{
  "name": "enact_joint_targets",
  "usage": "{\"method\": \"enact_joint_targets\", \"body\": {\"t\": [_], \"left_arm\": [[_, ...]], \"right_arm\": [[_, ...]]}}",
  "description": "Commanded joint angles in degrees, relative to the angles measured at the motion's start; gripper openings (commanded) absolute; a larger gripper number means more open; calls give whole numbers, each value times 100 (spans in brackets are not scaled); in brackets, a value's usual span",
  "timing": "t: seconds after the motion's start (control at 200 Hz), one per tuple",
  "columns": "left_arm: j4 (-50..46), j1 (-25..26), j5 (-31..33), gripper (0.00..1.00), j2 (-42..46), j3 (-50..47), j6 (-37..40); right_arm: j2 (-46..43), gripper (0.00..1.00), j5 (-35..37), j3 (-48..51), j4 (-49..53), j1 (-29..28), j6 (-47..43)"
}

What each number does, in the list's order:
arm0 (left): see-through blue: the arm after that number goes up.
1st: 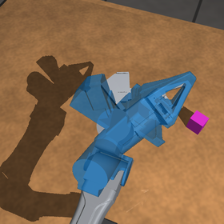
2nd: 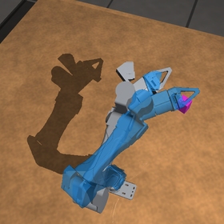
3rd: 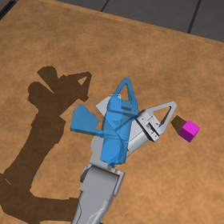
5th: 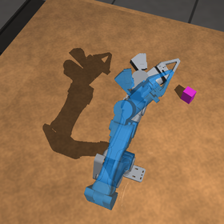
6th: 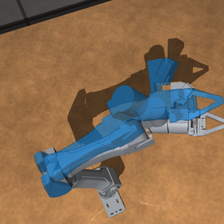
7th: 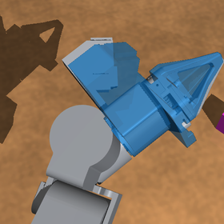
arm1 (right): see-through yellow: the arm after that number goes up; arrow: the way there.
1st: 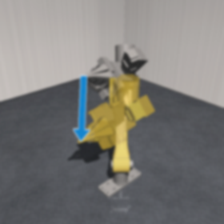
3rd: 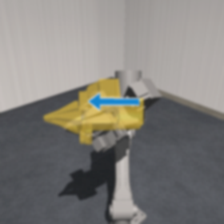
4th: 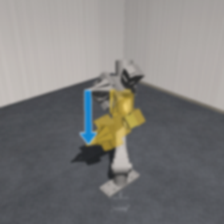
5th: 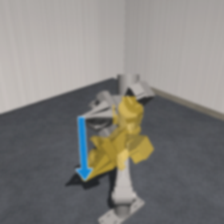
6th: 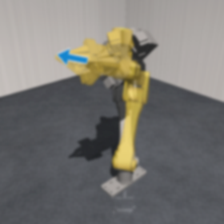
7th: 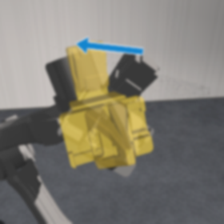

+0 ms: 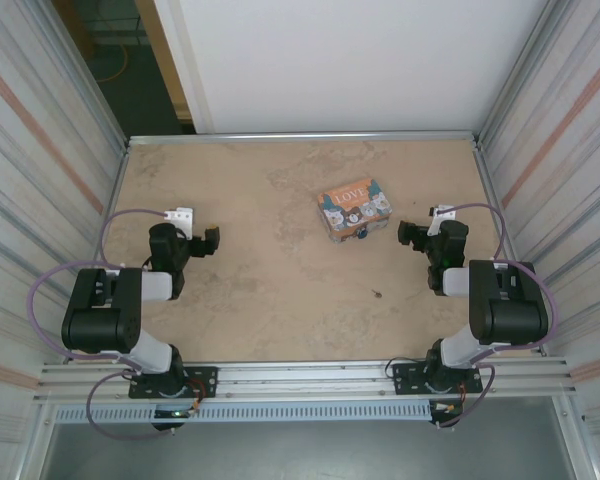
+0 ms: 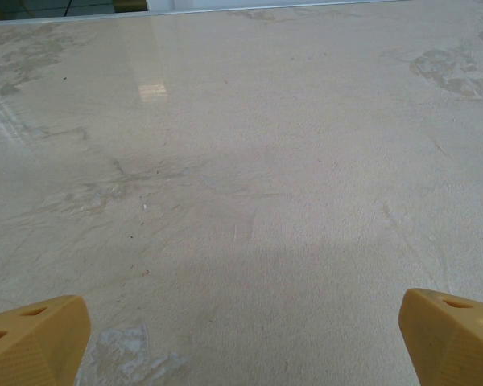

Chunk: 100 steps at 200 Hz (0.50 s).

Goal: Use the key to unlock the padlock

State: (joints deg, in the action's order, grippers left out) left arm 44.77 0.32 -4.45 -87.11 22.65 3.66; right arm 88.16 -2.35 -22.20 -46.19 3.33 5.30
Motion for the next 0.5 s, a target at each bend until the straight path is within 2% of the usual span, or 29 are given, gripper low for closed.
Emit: {"method": "enact_joint_targets", "body": {"t": [0.0, 0.291, 0.401, 0.496], "left_arm": [[57, -23, 76, 99, 62, 86, -6], [180, -16, 198, 99, 377, -123, -75], [-291, -22, 373, 99, 889, -114, -145], [-771, -1, 499, 99, 1377, -43, -194]], "right_arm": [[13, 99, 92, -134, 59, -25, -29], [-188, 99, 265, -71, 112, -211, -198], [-482, 99, 384, -4, 236, -256, -202], [-878, 99, 402, -65, 757, -263, -141]]}}
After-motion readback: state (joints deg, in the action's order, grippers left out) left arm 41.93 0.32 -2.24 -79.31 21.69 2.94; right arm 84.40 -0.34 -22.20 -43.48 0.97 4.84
